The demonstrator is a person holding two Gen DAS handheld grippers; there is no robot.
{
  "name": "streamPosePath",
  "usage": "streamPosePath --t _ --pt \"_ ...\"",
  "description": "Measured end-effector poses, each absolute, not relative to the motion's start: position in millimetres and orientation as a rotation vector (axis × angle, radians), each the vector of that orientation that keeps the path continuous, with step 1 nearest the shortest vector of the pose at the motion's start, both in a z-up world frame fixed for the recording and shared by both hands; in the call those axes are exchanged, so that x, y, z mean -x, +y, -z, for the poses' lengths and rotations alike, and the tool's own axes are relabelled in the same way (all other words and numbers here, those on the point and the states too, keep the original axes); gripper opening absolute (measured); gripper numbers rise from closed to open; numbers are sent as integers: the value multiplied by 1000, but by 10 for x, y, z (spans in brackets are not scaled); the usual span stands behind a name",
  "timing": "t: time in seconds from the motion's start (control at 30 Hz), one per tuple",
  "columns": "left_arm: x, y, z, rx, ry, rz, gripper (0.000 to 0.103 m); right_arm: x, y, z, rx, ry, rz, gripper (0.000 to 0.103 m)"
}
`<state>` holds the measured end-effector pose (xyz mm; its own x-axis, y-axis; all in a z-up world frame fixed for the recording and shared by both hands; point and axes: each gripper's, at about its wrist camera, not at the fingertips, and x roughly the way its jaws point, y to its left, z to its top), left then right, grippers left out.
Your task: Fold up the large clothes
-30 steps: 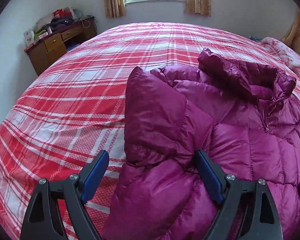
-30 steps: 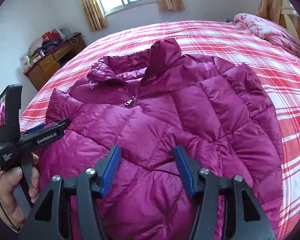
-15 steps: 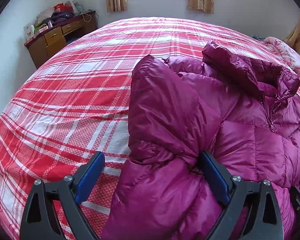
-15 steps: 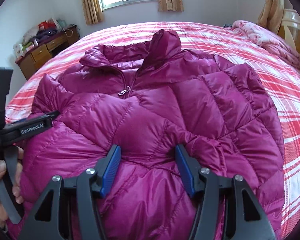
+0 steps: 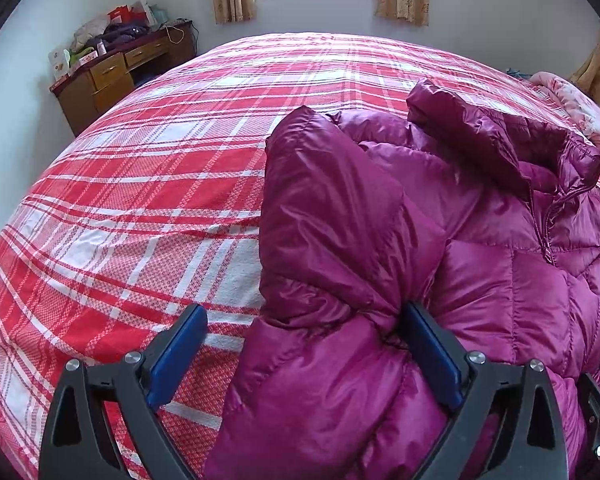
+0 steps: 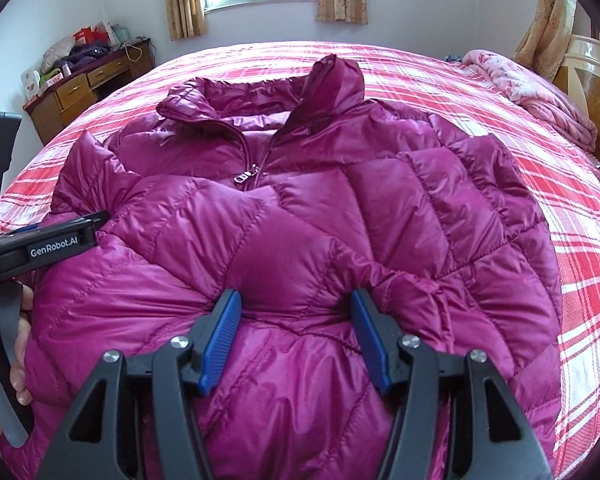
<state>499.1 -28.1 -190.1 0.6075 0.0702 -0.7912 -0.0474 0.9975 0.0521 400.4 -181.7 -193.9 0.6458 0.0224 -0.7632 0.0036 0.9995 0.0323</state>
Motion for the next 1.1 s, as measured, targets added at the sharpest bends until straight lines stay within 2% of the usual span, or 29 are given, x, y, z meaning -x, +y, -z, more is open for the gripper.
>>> streamPosePath --t 0.9,1.1 --pt "-4981 -280 1903 -25 913 -71 99 -4017 -1762 1947 -3 869 9 60" --pt "-4809 -144 1543 30 860 -98 99 -3976 -1884 1753 -42 895 -83 62"
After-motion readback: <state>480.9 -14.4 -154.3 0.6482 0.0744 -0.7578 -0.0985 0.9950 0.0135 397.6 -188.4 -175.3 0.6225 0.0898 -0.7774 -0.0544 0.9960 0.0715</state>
